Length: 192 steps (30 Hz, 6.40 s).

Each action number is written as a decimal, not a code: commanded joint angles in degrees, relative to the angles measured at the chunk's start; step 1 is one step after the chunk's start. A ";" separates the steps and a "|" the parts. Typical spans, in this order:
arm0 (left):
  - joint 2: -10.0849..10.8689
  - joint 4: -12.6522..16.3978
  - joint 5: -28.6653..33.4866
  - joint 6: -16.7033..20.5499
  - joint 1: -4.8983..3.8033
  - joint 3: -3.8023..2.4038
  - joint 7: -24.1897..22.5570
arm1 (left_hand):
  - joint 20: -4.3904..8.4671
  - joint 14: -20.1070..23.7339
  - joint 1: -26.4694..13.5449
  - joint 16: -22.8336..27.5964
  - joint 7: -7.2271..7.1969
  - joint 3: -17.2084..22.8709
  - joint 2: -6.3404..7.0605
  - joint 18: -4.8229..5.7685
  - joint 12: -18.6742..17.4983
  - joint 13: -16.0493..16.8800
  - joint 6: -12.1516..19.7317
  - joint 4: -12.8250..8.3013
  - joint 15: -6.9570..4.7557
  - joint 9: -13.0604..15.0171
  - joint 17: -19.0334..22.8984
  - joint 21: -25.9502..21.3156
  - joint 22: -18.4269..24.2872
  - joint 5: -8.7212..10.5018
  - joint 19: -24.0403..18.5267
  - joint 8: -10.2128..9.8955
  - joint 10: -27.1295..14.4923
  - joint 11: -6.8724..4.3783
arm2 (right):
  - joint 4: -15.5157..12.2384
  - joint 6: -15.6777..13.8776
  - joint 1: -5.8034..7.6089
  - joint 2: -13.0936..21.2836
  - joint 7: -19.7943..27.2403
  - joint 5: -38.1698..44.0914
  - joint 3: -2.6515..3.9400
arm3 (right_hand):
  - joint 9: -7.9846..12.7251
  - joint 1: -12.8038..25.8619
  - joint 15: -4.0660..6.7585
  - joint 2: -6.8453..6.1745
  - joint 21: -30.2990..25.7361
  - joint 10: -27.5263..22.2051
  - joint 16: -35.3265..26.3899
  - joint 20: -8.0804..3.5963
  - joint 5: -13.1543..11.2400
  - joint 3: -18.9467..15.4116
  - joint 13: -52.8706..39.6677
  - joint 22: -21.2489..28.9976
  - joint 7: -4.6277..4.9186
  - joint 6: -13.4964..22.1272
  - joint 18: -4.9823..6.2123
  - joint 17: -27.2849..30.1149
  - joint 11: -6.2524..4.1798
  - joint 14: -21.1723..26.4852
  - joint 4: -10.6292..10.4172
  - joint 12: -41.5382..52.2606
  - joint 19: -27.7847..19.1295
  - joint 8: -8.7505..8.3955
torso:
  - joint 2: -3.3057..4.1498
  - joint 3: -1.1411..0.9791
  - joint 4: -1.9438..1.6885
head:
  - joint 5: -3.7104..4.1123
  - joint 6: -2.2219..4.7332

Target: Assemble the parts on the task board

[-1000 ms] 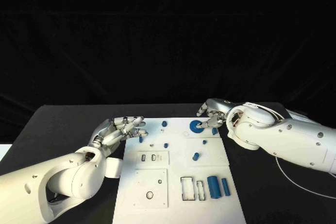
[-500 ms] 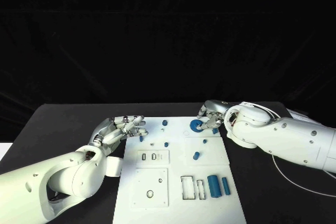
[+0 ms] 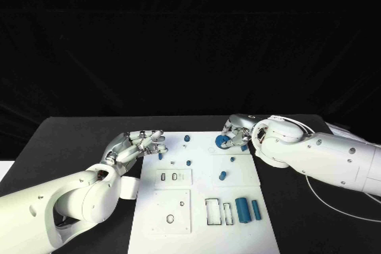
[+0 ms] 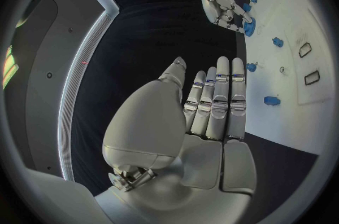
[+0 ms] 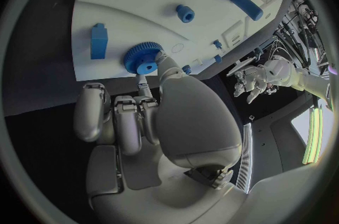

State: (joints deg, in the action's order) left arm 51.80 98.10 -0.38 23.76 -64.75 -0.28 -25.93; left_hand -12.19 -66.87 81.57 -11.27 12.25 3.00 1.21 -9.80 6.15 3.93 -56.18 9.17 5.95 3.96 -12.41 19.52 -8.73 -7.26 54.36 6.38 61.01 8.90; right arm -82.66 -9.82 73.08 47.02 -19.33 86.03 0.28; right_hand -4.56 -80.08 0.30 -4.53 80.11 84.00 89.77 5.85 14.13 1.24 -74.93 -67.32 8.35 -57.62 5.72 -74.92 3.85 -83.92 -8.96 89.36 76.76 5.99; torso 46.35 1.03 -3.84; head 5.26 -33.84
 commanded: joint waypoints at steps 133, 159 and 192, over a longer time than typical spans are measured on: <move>-0.91 -3.27 -0.27 -2.76 0.02 -0.01 1.20 | -0.17 0.20 0.55 0.61 0.33 0.15 -0.46 -0.62 -0.83 -0.08 0.10 -0.76 0.12 -0.08 -0.38 -0.31 0.20 -0.26 -0.28 -0.58 -0.06 0.36 | 0.46 -9.04 -4.53 9.62 26.82 -14.39 -0.76 | 0.55 0.62 -0.94 -2.68 -0.01 2.52 0.23 0.93 -3.10 9.08 -10.60 0.00 1.42 4.23 -1.03 -15.08 0.92 -6.08 0.38 -4.99 -0.48 -2.06 | -0.82 -1.52 2.20 | 0.31 0.10; -1.13 -3.64 -0.27 -2.41 0.04 -0.01 1.46 | -0.17 0.14 0.76 0.69 0.33 0.27 -0.60 -0.64 -0.92 -0.06 0.09 -0.96 0.09 -0.07 -0.49 -0.30 0.21 -0.28 -0.26 -0.66 -0.03 0.35 | 4.78 -7.21 -5.69 7.69 27.60 -13.71 -0.75 | 0.31 -0.23 -0.78 -1.51 0.05 2.77 0.23 0.84 -2.59 8.95 -10.91 -0.16 1.14 2.52 -1.05 -15.08 0.69 -6.08 1.27 -4.64 -0.40 -1.44 | -0.87 -1.46 2.07 | 0.32 -0.37; -1.19 -3.70 -0.27 -2.33 0.05 -0.01 1.56 | -0.15 0.06 1.10 0.85 0.32 0.57 -1.02 -0.66 -1.08 -0.05 0.02 -1.25 0.06 -0.05 -0.67 -0.27 0.23 -0.23 -0.21 -0.78 0.05 0.33 | 4.92 -8.58 -5.78 6.66 26.85 -14.70 -0.65 | -0.85 -1.79 1.40 2.67 0.35 3.36 0.23 -1.04 -8.35 11.34 -11.63 -0.87 -1.89 -6.72 -1.18 -15.08 -1.91 -6.08 4.29 -3.89 0.06 1.06 | -0.91 -1.53 2.05 | 0.32 -0.72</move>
State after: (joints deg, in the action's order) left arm 50.71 94.34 -0.39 22.12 -64.68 -0.25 -24.08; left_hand -12.19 -66.87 82.39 -10.60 12.25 3.65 0.38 -9.79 5.43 3.94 -56.19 8.20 5.95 3.97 -12.99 19.51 -8.56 -7.26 54.36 5.87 61.01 8.90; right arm -77.16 -18.01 67.35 53.77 7.85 71.71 -0.36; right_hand -5.14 -81.97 1.25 -2.62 80.28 84.09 89.77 5.22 5.96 12.65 -74.95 -68.13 6.66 -63.80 4.83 -74.95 2.30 -84.03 -4.95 85.32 76.94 6.80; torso 45.45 -0.45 -1.81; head 5.68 -34.49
